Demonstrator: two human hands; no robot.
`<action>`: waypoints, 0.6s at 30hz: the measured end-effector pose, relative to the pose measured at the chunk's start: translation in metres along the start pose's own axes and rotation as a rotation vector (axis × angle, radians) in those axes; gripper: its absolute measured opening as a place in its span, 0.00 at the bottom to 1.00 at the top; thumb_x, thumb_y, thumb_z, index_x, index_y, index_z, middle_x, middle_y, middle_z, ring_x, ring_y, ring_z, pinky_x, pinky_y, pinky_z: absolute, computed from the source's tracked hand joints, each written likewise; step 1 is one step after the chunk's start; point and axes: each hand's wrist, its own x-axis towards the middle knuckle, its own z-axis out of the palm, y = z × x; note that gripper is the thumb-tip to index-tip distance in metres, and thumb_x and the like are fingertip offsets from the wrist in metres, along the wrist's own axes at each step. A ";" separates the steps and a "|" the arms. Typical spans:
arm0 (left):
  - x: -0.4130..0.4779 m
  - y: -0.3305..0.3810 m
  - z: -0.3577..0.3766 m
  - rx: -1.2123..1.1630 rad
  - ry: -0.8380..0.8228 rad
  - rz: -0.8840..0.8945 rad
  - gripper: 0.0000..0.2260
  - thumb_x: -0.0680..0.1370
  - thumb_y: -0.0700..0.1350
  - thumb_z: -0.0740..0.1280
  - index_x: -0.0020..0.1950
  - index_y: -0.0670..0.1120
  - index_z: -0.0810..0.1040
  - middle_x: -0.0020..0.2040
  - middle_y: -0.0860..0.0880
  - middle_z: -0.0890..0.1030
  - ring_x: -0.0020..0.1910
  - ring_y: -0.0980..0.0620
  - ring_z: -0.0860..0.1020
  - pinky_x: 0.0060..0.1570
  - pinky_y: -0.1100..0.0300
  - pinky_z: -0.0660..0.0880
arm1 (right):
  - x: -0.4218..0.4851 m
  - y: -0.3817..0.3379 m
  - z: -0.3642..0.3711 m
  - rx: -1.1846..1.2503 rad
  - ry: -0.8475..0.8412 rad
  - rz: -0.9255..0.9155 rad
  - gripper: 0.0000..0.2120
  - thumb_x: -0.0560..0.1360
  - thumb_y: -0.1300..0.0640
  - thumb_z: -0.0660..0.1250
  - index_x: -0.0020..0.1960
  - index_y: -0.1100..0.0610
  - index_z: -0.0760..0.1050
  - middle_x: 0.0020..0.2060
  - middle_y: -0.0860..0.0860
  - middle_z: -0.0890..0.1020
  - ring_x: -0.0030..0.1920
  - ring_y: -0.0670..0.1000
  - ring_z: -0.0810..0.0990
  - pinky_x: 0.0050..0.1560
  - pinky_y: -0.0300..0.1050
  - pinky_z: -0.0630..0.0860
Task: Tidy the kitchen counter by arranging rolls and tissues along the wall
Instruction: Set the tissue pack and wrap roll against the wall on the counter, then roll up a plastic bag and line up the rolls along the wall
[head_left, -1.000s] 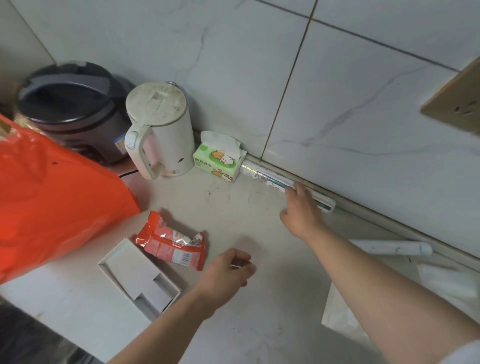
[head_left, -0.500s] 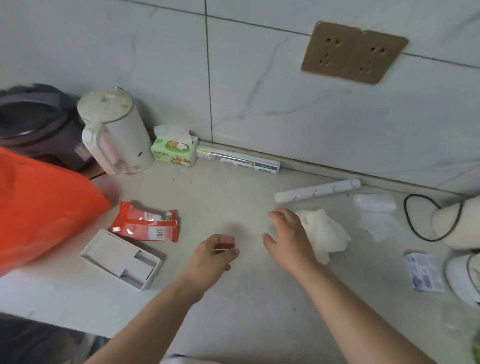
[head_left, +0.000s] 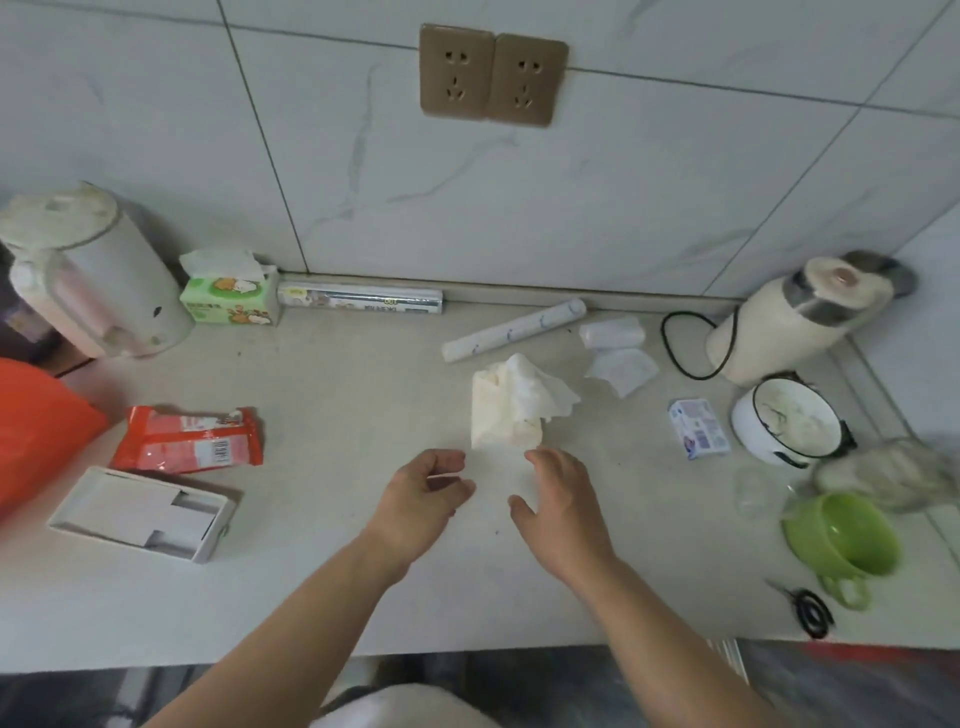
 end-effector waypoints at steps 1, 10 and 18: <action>-0.002 -0.001 0.000 -0.002 -0.004 0.003 0.12 0.79 0.40 0.71 0.61 0.48 0.79 0.59 0.51 0.81 0.55 0.52 0.81 0.51 0.60 0.79 | -0.005 0.001 0.000 -0.001 -0.004 0.028 0.27 0.76 0.52 0.70 0.72 0.58 0.68 0.69 0.55 0.72 0.71 0.56 0.67 0.71 0.51 0.68; -0.021 -0.023 -0.009 -0.064 -0.057 -0.018 0.13 0.80 0.38 0.69 0.64 0.46 0.78 0.60 0.51 0.81 0.55 0.52 0.81 0.55 0.56 0.78 | -0.044 0.003 -0.007 -0.041 -0.055 0.233 0.28 0.76 0.52 0.68 0.73 0.57 0.66 0.70 0.54 0.70 0.70 0.56 0.66 0.70 0.48 0.65; -0.028 -0.016 0.005 -0.026 -0.094 0.021 0.13 0.79 0.40 0.71 0.63 0.48 0.79 0.61 0.52 0.81 0.56 0.53 0.81 0.52 0.58 0.77 | -0.039 0.026 -0.025 0.003 -0.023 0.297 0.28 0.76 0.51 0.68 0.73 0.56 0.66 0.70 0.54 0.69 0.70 0.56 0.66 0.69 0.48 0.66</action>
